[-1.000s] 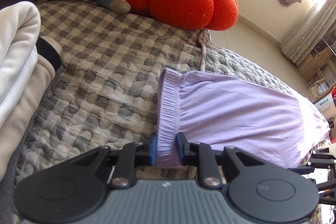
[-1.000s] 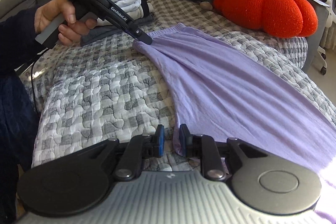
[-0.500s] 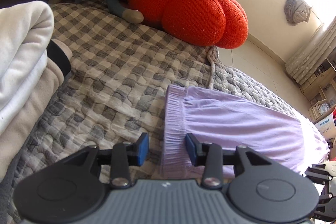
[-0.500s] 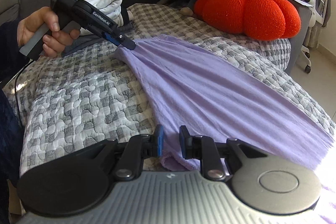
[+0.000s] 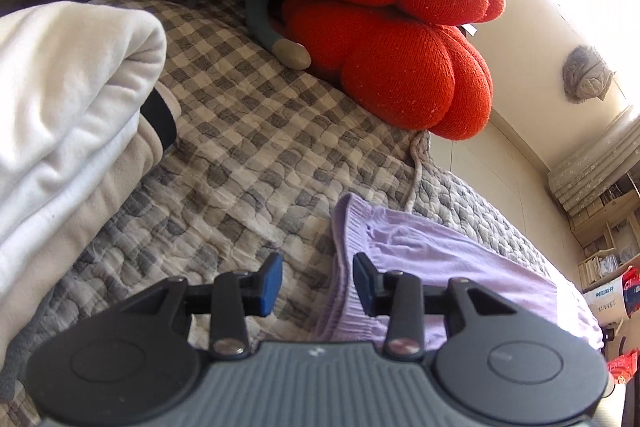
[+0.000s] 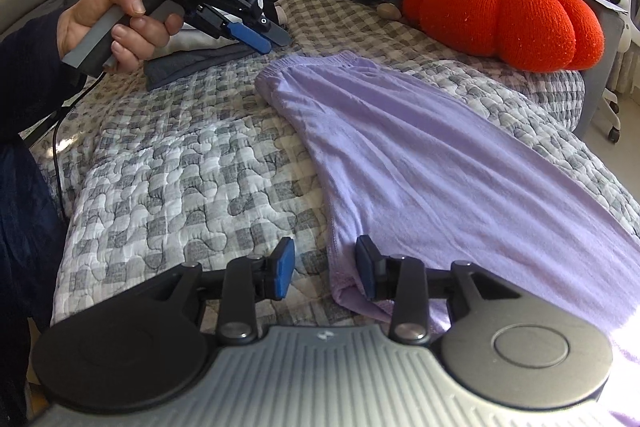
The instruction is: Fold clothes
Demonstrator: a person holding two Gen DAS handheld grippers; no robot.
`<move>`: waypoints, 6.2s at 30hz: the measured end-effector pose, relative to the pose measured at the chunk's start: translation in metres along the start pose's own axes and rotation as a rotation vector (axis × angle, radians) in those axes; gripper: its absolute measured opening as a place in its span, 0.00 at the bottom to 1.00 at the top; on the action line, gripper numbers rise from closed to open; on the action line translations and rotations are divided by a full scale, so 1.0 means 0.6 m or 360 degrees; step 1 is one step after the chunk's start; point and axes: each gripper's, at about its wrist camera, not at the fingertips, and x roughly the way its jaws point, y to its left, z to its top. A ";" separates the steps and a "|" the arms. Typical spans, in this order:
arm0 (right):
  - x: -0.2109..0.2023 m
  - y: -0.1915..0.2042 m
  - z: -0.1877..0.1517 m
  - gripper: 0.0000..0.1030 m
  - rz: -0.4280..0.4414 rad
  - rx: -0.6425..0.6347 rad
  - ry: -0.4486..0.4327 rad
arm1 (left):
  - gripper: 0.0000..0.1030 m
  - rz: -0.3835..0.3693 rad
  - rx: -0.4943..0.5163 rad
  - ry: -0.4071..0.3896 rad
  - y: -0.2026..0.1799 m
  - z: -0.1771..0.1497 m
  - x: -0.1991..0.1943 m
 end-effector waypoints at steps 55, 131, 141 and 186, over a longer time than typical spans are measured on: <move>0.227 0.123 0.241 0.14 -0.0373 0.0150 0.0123 | 0.42 -0.0551 0.0821 -0.0292 -0.006 -0.159 -0.004; 0.056 0.165 0.010 0.01 -0.0900 -0.0663 0.0402 | 0.08 -0.0320 -0.0218 0.0157 0.024 -0.027 0.009; -0.028 0.147 0.001 0.01 -0.0715 -0.0465 0.0279 | 0.07 -0.0169 -0.0094 0.0335 0.034 -0.015 0.024; -0.104 0.092 -0.106 0.36 -0.0760 0.0083 0.0109 | 0.24 0.0019 -0.0389 0.0090 0.013 -0.090 -0.020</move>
